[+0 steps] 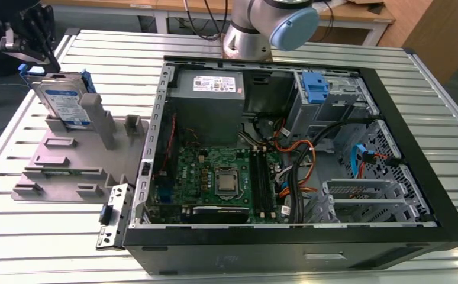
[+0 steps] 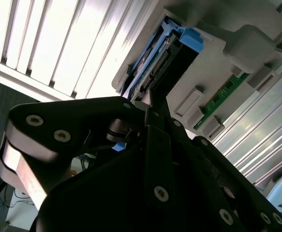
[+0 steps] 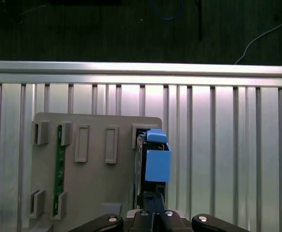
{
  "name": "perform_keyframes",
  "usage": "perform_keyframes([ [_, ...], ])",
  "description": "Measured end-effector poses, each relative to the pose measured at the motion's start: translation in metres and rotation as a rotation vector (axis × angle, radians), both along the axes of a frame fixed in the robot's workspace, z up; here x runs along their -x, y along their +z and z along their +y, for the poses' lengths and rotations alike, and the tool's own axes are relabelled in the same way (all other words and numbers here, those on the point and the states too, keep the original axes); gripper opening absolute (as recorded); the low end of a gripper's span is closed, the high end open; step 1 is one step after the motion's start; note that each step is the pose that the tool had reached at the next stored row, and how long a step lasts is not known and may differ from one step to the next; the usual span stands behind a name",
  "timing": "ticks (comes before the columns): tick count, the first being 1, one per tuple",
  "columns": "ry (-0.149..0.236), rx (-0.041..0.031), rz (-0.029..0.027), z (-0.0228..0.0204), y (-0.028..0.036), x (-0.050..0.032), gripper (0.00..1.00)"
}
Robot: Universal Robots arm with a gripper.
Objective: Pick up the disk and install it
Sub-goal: 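Pick up the disk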
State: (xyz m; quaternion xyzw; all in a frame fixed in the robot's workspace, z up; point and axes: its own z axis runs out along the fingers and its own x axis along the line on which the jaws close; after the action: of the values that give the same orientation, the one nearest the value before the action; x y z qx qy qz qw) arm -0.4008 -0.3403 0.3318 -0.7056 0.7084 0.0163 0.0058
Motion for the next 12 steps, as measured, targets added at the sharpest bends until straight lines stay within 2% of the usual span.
perform_keyframes([
  [3, 0.0, 0.0, -0.0065, 0.0, -0.0003, 0.0, 0.11],
  [12, 0.0, 0.0, -0.0085, 0.0, -0.0004, 0.0008, 0.11],
])
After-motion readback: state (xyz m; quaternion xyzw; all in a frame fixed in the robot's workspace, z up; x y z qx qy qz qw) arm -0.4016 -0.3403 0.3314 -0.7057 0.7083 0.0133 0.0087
